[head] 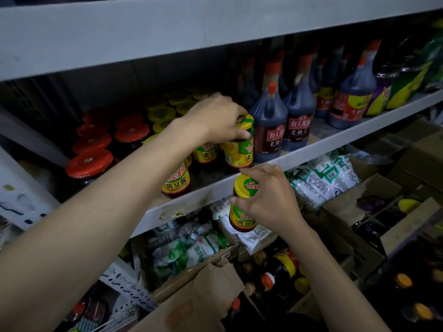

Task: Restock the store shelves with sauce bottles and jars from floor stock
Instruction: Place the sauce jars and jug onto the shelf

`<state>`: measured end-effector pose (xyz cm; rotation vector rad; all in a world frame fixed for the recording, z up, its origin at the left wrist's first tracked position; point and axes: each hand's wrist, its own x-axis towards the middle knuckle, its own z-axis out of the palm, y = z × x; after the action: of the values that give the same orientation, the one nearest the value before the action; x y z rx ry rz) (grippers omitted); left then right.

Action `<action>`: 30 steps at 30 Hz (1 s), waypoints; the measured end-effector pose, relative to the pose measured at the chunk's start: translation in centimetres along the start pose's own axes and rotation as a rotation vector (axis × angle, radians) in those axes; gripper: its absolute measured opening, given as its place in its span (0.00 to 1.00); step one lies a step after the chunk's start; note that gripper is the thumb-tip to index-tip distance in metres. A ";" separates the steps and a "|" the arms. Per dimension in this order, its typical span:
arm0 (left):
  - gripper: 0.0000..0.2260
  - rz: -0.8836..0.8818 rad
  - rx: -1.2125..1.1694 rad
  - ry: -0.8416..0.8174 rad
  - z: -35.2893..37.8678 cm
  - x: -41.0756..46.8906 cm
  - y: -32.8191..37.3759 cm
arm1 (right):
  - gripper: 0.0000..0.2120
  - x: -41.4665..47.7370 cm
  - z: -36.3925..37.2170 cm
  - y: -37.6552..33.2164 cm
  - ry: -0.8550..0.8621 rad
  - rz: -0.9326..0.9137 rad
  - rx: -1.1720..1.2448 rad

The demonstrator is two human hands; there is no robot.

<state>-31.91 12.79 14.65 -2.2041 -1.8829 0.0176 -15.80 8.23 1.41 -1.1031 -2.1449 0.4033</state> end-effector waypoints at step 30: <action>0.33 0.074 -0.125 -0.065 -1.4 -0.4 -1.0 | 0.33 -0.7 -1.3 0.3 0.001 0.006 -0.012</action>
<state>-32.69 12.25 16.13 -2.3832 -1.8830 -0.0160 -14.38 7.77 1.90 -1.1165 -2.1461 0.3933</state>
